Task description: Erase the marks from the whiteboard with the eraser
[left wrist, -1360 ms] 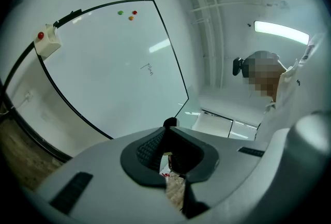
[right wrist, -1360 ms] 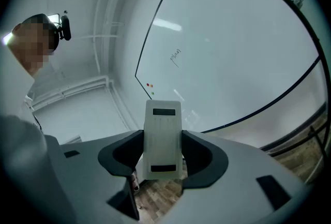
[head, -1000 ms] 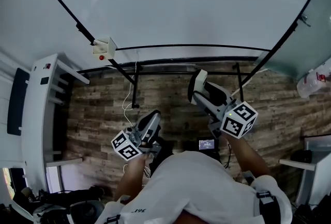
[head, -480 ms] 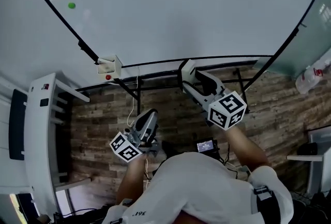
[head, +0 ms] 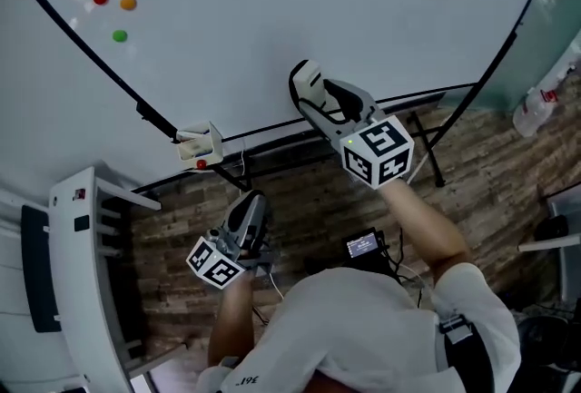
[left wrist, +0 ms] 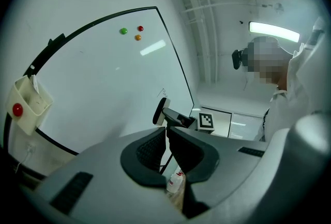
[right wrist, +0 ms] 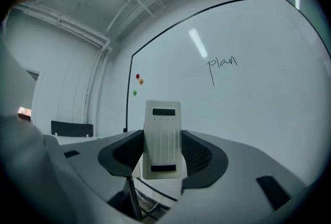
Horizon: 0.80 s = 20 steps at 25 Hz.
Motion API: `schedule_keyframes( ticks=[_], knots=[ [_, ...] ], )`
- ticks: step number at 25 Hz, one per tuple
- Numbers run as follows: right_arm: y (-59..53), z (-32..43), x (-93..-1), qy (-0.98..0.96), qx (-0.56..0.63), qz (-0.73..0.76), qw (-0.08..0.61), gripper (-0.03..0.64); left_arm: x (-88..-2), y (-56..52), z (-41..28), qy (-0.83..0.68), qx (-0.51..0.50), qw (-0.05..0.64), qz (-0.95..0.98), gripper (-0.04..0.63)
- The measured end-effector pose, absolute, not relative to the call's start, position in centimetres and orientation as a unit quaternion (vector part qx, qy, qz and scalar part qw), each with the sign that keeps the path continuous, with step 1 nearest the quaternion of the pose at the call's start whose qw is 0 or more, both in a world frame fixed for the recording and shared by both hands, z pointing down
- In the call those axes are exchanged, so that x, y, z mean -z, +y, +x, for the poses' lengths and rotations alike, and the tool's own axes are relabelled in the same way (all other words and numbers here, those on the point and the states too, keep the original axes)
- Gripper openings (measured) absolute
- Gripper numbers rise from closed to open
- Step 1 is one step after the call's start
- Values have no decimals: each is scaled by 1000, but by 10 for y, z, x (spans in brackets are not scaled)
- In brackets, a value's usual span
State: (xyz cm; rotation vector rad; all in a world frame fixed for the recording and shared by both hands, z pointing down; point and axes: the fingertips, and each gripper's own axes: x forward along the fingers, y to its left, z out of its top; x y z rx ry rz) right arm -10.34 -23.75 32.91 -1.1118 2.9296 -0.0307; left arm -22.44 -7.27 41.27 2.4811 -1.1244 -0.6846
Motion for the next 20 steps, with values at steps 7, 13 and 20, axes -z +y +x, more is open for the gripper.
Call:
schedule_keyframes(
  ticks=[7,13,20],
  knots=[
    [-285,-129,-279,924,-57,-377,1,249,-404,-93,-239,-409,251,150,864,8],
    [-314,-141,-240,916,-99,-390,6,249,-390,-107,-238,-416,265,132,859,9],
    [-339,-143,-188,886,-159,-436,10,249,-391,-113,-228,-411,259,137,863,9]
  ],
)
